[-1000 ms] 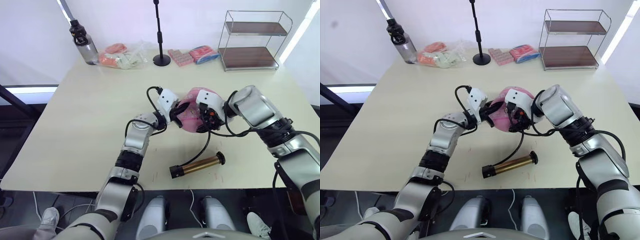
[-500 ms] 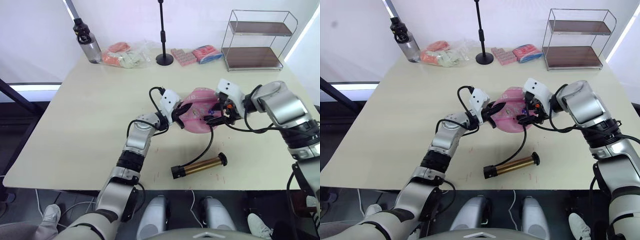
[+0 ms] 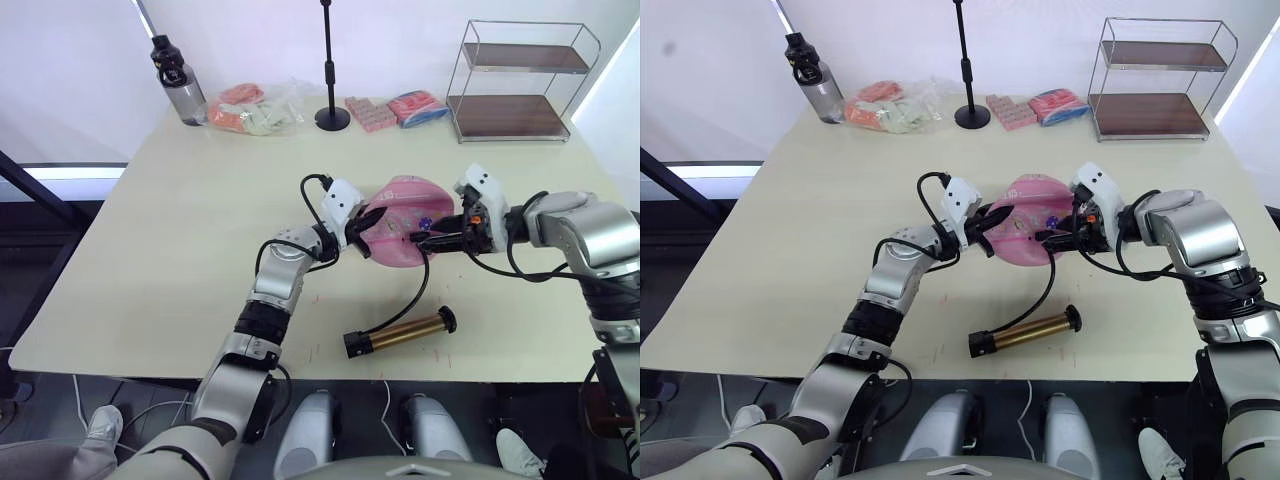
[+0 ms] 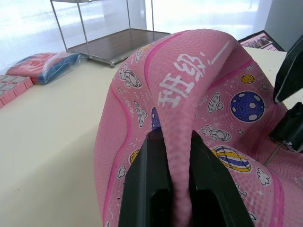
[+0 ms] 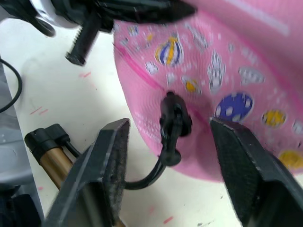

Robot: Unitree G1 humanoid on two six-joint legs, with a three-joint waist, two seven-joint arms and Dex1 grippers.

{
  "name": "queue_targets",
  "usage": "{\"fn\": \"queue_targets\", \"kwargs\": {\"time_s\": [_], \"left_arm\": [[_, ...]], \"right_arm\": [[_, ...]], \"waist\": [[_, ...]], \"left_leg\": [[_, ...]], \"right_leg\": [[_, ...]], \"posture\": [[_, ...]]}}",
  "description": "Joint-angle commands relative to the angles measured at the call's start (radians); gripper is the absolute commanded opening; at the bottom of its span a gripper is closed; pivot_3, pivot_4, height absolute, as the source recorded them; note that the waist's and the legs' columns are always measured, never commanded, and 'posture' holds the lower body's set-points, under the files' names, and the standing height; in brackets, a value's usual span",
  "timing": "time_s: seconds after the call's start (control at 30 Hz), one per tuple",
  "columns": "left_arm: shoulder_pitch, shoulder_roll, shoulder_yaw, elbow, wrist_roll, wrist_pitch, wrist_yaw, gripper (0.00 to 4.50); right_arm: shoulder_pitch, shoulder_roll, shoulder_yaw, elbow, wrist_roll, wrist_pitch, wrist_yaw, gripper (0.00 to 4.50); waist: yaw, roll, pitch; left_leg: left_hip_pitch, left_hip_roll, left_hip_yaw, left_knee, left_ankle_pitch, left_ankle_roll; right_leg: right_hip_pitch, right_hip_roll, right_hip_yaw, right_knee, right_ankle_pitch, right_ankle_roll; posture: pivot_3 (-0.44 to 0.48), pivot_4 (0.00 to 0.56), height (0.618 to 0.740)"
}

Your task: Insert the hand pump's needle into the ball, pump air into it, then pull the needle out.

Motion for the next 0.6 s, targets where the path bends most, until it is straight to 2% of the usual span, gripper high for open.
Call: {"fn": "queue_targets", "kwargs": {"time_s": [0.03, 0.6], "left_arm": [[0.018, 0.001, -0.021, 0.017, 0.003, 0.009, -0.012, 0.00], [0.021, 0.001, -0.022, 0.016, 0.001, 0.010, -0.005, 0.00]], "right_arm": [[-0.009, -0.005, -0.047, -0.044, 0.038, 0.023, -0.029, 2.91], [-0.026, 0.056, -0.044, 0.022, 0.097, 0.059, -0.139, 2.91]], "waist": [[0.000, 0.000, 0.000], [0.000, 0.000, 0.000]], "left_leg": [[0.000, 0.000, 0.000, 0.000, 0.000, 0.000], [0.000, -0.003, -0.001, 0.000, 0.000, 0.000]], "right_leg": [[0.000, 0.000, 0.000, 0.000, 0.000, 0.000], [0.000, 0.000, 0.000, 0.000, 0.000, 0.000]], "posture": [[0.000, 0.150, 0.740], [0.000, 0.150, 0.740]]}}
